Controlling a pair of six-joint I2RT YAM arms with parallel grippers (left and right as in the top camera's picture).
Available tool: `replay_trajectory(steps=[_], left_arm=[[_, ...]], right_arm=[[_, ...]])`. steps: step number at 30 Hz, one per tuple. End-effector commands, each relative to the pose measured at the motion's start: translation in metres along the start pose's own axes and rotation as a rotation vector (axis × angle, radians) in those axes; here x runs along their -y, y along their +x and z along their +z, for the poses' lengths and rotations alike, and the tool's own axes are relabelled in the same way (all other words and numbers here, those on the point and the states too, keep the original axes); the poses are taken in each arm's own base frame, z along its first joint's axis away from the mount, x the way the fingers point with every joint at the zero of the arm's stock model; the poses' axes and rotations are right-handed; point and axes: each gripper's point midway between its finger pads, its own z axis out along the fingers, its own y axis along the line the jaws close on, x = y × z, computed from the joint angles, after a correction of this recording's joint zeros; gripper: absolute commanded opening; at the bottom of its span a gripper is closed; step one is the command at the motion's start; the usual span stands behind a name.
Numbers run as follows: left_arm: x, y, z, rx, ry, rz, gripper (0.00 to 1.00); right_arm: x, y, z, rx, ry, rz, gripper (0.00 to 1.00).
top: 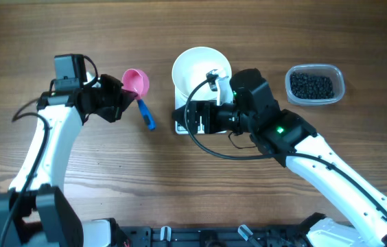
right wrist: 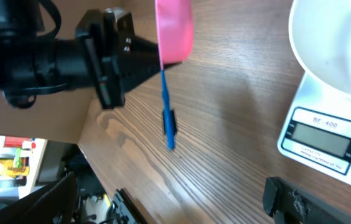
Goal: Scoop item into bowl and weigh 150g on scale
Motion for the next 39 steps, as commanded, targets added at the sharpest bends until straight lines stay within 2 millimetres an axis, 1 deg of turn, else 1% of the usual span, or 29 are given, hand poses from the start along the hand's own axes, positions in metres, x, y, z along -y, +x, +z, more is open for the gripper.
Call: replay_trajectory(steps=[1, 2, 3, 5, 6, 9, 11, 13, 14, 16, 17, 19, 21, 22, 27, 29, 31, 37, 38, 39], left_arm=[[0.029, 0.055, -0.026, -0.239, 0.107, -0.296, 0.04], [0.036, 0.067, -0.033, -0.286, 0.124, -0.340, 0.04], [0.041, 0.073, -0.038, -0.302, 0.136, -0.367, 0.04], [0.054, 0.079, -0.046, -0.304, 0.186, -0.336, 0.04], [0.063, 0.085, -0.051, -0.310, 0.213, -0.332, 0.04], [0.070, 0.098, -0.056, -0.327, 0.231, -0.329, 0.04], [0.070, 0.098, -0.055, -0.328, 0.228, -0.330, 0.04], [0.070, 0.098, -0.055, -0.329, 0.228, -0.330, 0.04], [0.070, 0.098, -0.055, -0.329, 0.228, -0.330, 0.04], [0.070, 0.098, -0.055, -0.329, 0.228, -0.330, 0.04], [0.070, 0.098, -0.055, -0.329, 0.228, -0.330, 0.04], [0.070, 0.098, -0.055, -0.330, 0.228, -0.330, 0.04], [0.070, 0.098, -0.055, -0.333, 0.224, -0.361, 0.04], [0.070, 0.098, -0.055, -0.333, 0.224, -0.363, 0.04], [0.070, 0.099, -0.055, -0.335, 0.223, -0.361, 0.04], [0.070, 0.102, -0.054, -0.342, 0.216, -0.376, 0.04], [0.072, 0.102, -0.054, -0.342, 0.224, -0.367, 0.04], [0.075, 0.098, -0.054, -0.322, 0.238, -0.356, 0.04], [0.075, 0.098, -0.054, -0.322, 0.238, -0.357, 0.04], [0.075, 0.098, -0.054, -0.322, 0.238, -0.356, 0.04]], right_arm=[[-0.005, -0.001, 0.003, 0.021, 0.007, 0.056, 0.97], [-0.011, -0.003, 0.005, 0.043, 0.001, 0.060, 0.97], [-0.017, -0.006, 0.007, 0.062, -0.009, 0.046, 0.96], [-0.027, -0.011, 0.011, 0.124, -0.001, 0.036, 0.94], [-0.030, -0.011, 0.014, 0.145, 0.009, 0.048, 0.92], [-0.034, -0.013, 0.019, 0.212, 0.052, 0.038, 0.89], [-0.040, -0.022, 0.018, 0.268, 0.050, 0.024, 0.82], [-0.045, -0.037, 0.013, 0.343, 0.041, 0.016, 0.68], [-0.046, -0.045, 0.010, 0.387, 0.045, 0.015, 0.56], [-0.047, -0.050, 0.008, 0.413, 0.044, 0.014, 0.39], [-0.047, -0.050, 0.009, 0.410, 0.044, 0.014, 0.27], [-0.045, -0.048, 0.009, 0.401, 0.051, 0.016, 0.26], [-0.049, -0.045, 0.010, 0.386, 0.032, 0.012, 0.51], [-0.049, -0.046, 0.010, 0.388, 0.030, 0.011, 0.52], [-0.054, -0.050, 0.009, 0.406, 0.009, 0.006, 0.52], [-0.060, -0.050, 0.008, 0.402, -0.020, 0.000, 0.51], [-0.060, -0.050, 0.008, 0.401, -0.017, -0.001, 0.51], [-0.054, -0.041, 0.023, 0.345, -0.016, 0.002, 0.52], [-0.054, -0.041, 0.023, 0.349, -0.014, 0.002, 0.48], [-0.054, -0.044, 0.022, 0.360, -0.012, 0.002, 0.42]])
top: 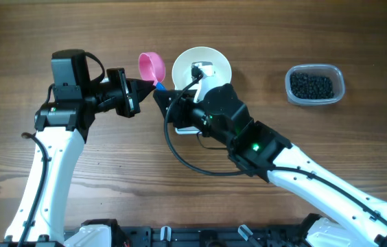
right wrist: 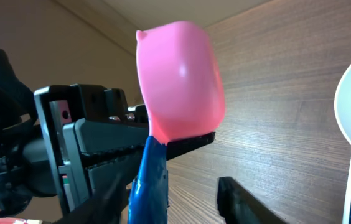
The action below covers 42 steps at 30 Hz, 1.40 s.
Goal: Scoop item into bowl and weigh 150g on scale
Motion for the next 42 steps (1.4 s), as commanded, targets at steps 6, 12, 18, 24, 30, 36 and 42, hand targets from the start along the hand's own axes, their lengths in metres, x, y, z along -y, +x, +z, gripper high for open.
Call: replay_trajectory(steps=[6, 12, 18, 24, 30, 36, 42], left_arm=[[0.002, 0.006, -0.002, -0.006, 0.009, 0.009, 0.04], [0.002, 0.006, -0.002, -0.006, 0.009, 0.045, 0.10], [0.016, 0.006, -0.003, 0.018, 0.056, 0.640, 1.00], [0.001, 0.005, -0.002, 0.002, 0.007, 1.042, 1.00], [-0.020, -0.013, -0.003, 0.054, -0.113, 1.121, 1.00], [-0.042, -0.028, 0.008, 0.161, -0.286, 1.158, 1.00], [-0.047, -0.027, 0.014, 0.182, -0.325, 1.184, 1.00]], right_arm=[[0.007, -0.006, 0.003, 0.037, 0.034, -0.001, 0.24], [0.009, -0.008, 0.003, 0.048, 0.046, -0.003, 0.09], [0.000, -0.008, -0.001, 0.012, 0.020, -0.188, 0.04], [0.004, -0.055, -0.046, -0.135, 0.145, -0.254, 0.04], [0.067, -0.117, -0.114, -0.251, 0.408, -0.217, 0.04], [0.219, -0.175, -0.165, -0.365, 0.867, -0.113, 0.04], [0.306, -0.170, -0.180, -0.546, 1.014, -0.171, 0.04]])
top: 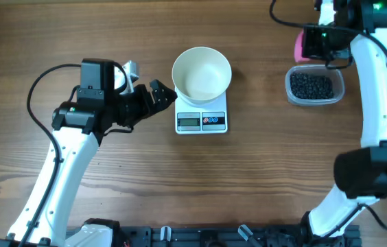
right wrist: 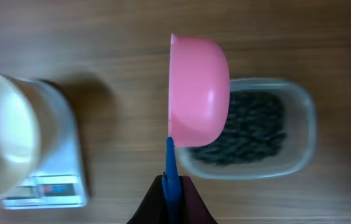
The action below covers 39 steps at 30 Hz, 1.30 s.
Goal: Scoop item into bowl and weigh 150g on scale
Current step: 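Lower the pink scoop into the bean tub and open the right gripper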
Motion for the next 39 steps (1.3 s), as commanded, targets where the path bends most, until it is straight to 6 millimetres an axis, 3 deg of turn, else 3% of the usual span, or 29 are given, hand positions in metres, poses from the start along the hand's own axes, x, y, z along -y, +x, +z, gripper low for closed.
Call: replay_trajectory(steps=[1, 5, 8, 10, 13, 16, 19, 23, 27, 30, 33, 34, 37, 38, 39], left_arm=[[-0.002, -0.002, -0.003, 0.026, -0.029, 0.032, 1.00], [-0.005, 0.001, -0.003, 0.011, -0.038, 0.022, 1.00], [-0.006, 0.003, -0.003, 0.005, -0.042, 0.017, 1.00], [-0.007, 0.004, -0.003, 0.000, -0.045, 0.014, 1.00], [-0.007, 0.004, -0.003, 0.000, -0.045, 0.019, 1.00], [-0.008, 0.006, -0.003, -0.010, -0.050, 0.060, 1.00], [-0.008, 0.007, -0.003, -0.012, -0.051, 0.059, 1.00], [-0.008, 0.007, -0.003, -0.012, -0.052, 0.058, 1.00], [-0.009, 0.008, -0.003, -0.017, -0.055, 0.055, 1.00], [-0.009, 0.008, -0.003, -0.014, -0.053, 0.056, 1.00], [-0.009, 0.008, -0.003, -0.017, -0.055, 0.054, 1.00], [-0.009, 0.008, -0.003, -0.017, -0.054, 0.054, 1.00], [-0.009, 0.008, -0.003, -0.017, -0.055, 0.055, 1.00], [-0.009, 0.008, -0.003, -0.017, -0.055, 0.055, 1.00], [-0.009, 0.008, -0.003, -0.017, -0.055, 0.055, 1.00]], right_arm=[[0.038, 0.008, 0.014, -0.082, 0.154, -0.117, 0.04], [0.065, 0.037, 0.041, -0.272, 0.196, -0.247, 0.04], [0.089, 0.044, 0.060, -0.330, 0.287, -0.240, 0.04], [0.085, 0.047, 0.073, -0.353, 0.249, -0.235, 0.04], [0.060, 0.056, 0.085, -0.374, 0.090, -0.225, 0.04], [0.045, 0.085, 0.093, -0.471, -0.015, -0.241, 0.04], [0.040, 0.079, 0.100, -0.433, -0.052, -0.266, 0.04], [0.050, 0.049, 0.114, -0.301, -0.038, -0.203, 0.04], [0.063, 0.071, 0.105, -0.383, -0.078, -0.114, 0.05], [0.067, 0.053, 0.110, -0.302, -0.101, -0.105, 0.19], [0.067, 0.051, 0.111, -0.292, -0.100, -0.105, 0.21], [0.067, 0.052, 0.109, -0.296, -0.101, -0.106, 0.27], [0.066, 0.042, 0.098, -0.260, -0.098, -0.109, 0.75], [0.067, 0.037, 0.093, -0.242, -0.094, -0.112, 1.00], [0.067, 0.027, 0.085, -0.204, -0.086, -0.116, 1.00]])
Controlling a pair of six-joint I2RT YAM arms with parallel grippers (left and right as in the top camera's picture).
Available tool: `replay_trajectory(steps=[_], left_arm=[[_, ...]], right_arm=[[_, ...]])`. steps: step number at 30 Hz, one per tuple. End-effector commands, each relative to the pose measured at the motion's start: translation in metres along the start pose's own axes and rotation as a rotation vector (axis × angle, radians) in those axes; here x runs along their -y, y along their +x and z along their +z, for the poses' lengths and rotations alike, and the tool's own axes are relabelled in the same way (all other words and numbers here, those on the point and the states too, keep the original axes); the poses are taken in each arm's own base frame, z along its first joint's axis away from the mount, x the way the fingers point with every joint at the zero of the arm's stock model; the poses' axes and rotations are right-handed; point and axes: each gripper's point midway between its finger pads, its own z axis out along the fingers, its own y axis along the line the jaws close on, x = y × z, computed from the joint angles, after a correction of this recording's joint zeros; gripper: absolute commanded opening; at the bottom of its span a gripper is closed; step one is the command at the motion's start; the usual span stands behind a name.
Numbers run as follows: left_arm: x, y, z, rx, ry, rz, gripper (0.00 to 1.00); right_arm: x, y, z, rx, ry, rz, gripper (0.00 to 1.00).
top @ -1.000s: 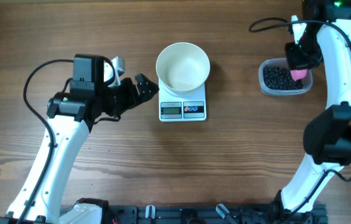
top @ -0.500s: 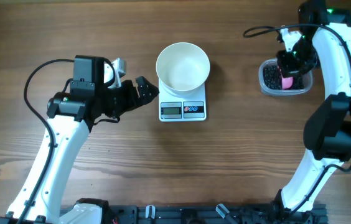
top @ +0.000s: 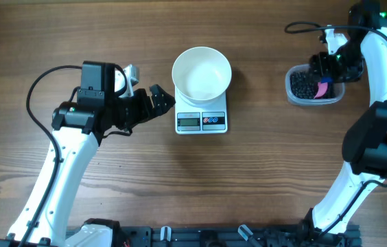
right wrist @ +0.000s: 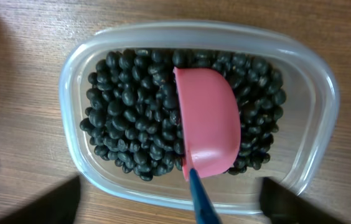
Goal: Scoop item into bowl and weigh 150g on scale
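The pink scoop (right wrist: 206, 124) with a blue handle (right wrist: 199, 196) lies tilted in the black beans (right wrist: 132, 124) inside the clear container (right wrist: 101, 180), its handle crossing the near rim. My right gripper (right wrist: 169, 190) hovers over it, open, with the jaws wide on either side of the handle and not touching it. Overhead, the scoop (top: 324, 88) shows in the container (top: 315, 84) under the right gripper (top: 325, 70). The white bowl (top: 202, 72) sits on the scale (top: 202, 121) and looks empty. My left gripper (top: 162, 99) is open, just left of the scale.
The bean container stands at the far right of the wooden table (top: 262, 178), well apart from the scale. The left arm reaches across the table's left half. A black rail runs along the front edge.
The right gripper was shut on the blue handle with the scoop above the container. Now the scoop rests in the beans and the jaws are apart. The left arm has not moved.
My left gripper held the pink scoop left of the bowl while the open right gripper was by the scale. Then both grippers met at the scoop. Then the right gripper held it over the beans, the left empty. Now it lies in the beans.
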Motion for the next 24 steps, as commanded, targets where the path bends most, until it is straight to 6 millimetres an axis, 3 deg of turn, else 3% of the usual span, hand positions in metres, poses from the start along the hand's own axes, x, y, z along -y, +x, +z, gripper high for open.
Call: replay_trajectory(steps=[1, 6, 9, 16, 18, 20, 22, 24], left_arm=[[0.002, 0.000, -0.003, 0.013, -0.005, 0.034, 1.00], [0.002, 0.000, -0.003, 0.013, -0.005, 0.034, 1.00], [0.000, -0.001, -0.003, 0.017, -0.013, 0.034, 1.00], [-0.002, -0.003, -0.002, 0.025, -0.027, 0.034, 1.00], [0.010, -0.004, -0.003, 0.023, 0.029, 0.109, 0.97], [0.031, -0.015, -0.030, 0.042, 0.017, 0.165, 1.00], [0.048, -0.029, -0.070, 0.076, -0.115, 0.244, 0.99], [0.065, -0.023, -0.083, 0.044, -0.200, 0.326, 1.00]], right_arm=[[-0.001, -0.024, -0.031, 0.117, 0.010, -0.013, 1.00], [0.005, -0.041, -0.043, 0.197, 0.051, -0.005, 1.00], [0.021, -0.078, -0.054, 0.358, 0.112, 0.067, 1.00], [0.023, -0.089, -0.058, 0.405, 0.122, 0.062, 1.00], [0.024, -0.093, -0.060, 0.421, 0.125, 0.061, 1.00], [0.024, -0.096, -0.062, 0.437, 0.128, 0.060, 1.00], [0.025, -0.097, -0.062, 0.441, 0.129, 0.059, 1.00], [0.025, -0.097, -0.062, 0.441, 0.129, 0.059, 1.00]])
